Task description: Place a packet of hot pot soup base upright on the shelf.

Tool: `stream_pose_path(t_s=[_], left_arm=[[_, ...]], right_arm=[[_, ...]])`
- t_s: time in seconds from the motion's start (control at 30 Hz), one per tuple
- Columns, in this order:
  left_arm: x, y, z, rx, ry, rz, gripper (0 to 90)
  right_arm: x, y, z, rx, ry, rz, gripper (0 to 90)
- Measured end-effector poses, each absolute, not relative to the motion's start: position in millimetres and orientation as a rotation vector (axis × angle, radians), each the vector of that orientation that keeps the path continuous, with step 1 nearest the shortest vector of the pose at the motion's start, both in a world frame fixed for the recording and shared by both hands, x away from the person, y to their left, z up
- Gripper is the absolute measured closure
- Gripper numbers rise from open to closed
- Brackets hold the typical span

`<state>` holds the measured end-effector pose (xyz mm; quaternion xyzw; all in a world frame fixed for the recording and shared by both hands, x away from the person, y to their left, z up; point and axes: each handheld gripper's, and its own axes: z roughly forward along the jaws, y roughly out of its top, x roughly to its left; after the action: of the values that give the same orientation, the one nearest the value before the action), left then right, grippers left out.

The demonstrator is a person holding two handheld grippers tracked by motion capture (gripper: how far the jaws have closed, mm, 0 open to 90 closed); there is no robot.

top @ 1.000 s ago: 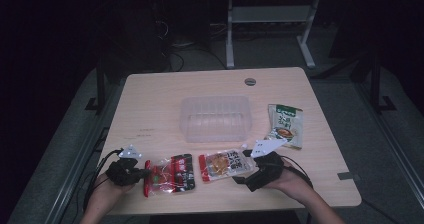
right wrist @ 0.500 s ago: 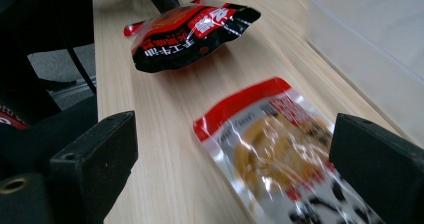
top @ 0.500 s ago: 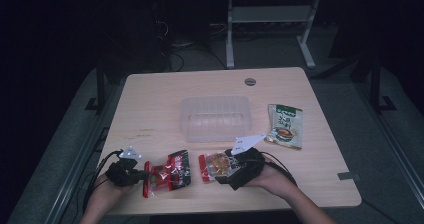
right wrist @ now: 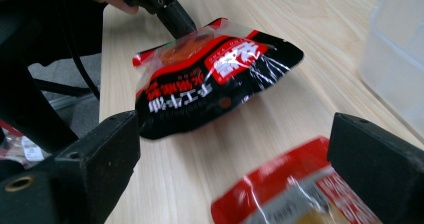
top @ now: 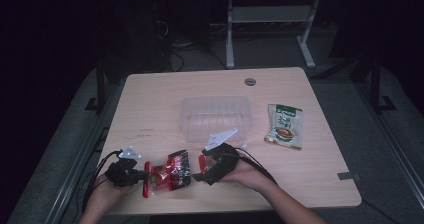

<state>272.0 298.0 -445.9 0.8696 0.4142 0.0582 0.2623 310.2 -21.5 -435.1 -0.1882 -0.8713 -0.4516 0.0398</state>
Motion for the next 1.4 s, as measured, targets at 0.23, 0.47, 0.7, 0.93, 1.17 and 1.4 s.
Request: stream_pose_path(t_s=[0.23,0.47,0.7,0.93,1.17,1.4], left_arm=[[272.7,299.5,-446.2,2.352,1.113,0.155,89.9],[272.8,299.9,-446.3,2.349,1.114,0.155,89.9],[272.8,300.0,-446.1,2.348,1.121,0.152,89.9],[272.9,300.4,-446.2,2.348,1.118,0.156,89.9],[272.9,300.5,-446.4,2.341,1.123,0.148,89.9],[273.0,301.1,-446.0,2.347,1.121,0.146,89.9]], right_arm=[[316.4,-1.5,-443.9,-0.58,-2.637,-1.353,9.5],[320.3,11.1,-451.0,-0.585,-2.606,-1.329,9.8],[314.8,24.3,-456.6,-0.535,-2.599,-1.281,15.7],[315.0,29.5,-456.3,-0.518,-2.58,-1.286,25.5],[320.3,33.9,-451.7,-0.533,-2.536,-1.317,42.4],[324.6,37.3,-448.7,-0.543,-2.541,-1.32,61.6]])
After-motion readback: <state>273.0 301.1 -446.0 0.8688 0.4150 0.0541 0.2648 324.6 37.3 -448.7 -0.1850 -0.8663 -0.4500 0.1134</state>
